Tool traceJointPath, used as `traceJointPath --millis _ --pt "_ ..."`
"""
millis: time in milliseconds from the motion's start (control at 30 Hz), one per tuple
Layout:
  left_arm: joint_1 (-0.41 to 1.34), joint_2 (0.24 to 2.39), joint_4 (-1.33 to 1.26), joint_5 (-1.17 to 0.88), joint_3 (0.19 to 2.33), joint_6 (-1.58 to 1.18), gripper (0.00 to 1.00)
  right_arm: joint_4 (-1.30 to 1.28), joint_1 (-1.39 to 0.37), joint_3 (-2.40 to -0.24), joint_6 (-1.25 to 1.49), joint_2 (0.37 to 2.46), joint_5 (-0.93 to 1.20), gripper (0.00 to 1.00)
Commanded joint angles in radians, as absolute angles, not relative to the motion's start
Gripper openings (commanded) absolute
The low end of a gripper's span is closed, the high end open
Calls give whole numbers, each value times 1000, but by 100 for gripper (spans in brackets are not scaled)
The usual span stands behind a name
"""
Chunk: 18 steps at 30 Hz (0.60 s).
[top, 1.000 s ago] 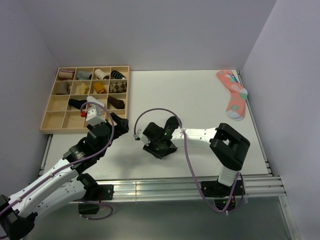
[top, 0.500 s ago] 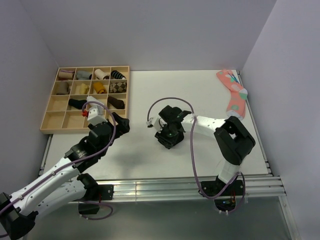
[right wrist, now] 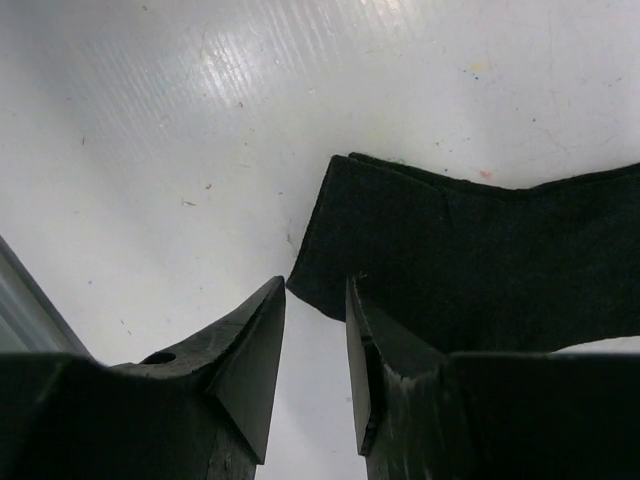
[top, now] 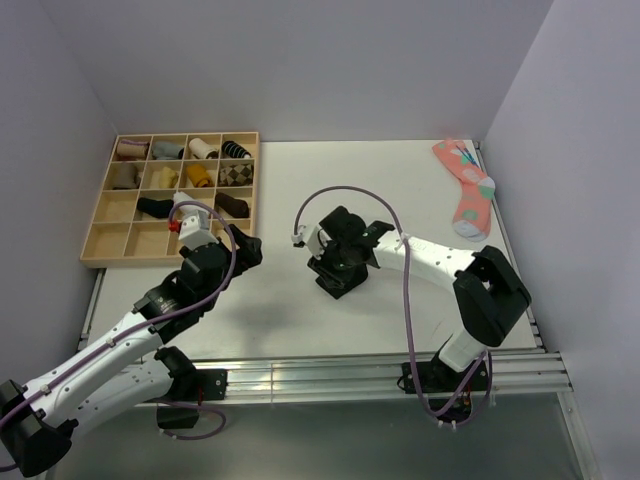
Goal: Roll the socks
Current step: Adjust the sock at the center of the board.
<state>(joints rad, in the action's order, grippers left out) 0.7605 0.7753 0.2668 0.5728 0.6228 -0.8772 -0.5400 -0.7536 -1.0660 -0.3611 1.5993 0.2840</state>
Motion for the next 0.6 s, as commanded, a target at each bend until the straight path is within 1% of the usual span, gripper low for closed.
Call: traceJointPath --millis 0,100,233,433,567 --pt "756 776 222 563 626 -867 99 -482 -785 -1055 -310 1609 218 37" --pt "756 779 218 561 624 -865 100 -460 -813 -1051 -278 1652 157 36" --pt "756 779 209 560 620 -865 99 -440 -821 -1051 -252 1687 81 37" --pt "756 779 199 558 611 -861 100 -413 -822 -1042 -227 1717 9 42" --pt "756 779 201 558 612 -856 99 -405 -821 -1037 -227 1732 6 48"
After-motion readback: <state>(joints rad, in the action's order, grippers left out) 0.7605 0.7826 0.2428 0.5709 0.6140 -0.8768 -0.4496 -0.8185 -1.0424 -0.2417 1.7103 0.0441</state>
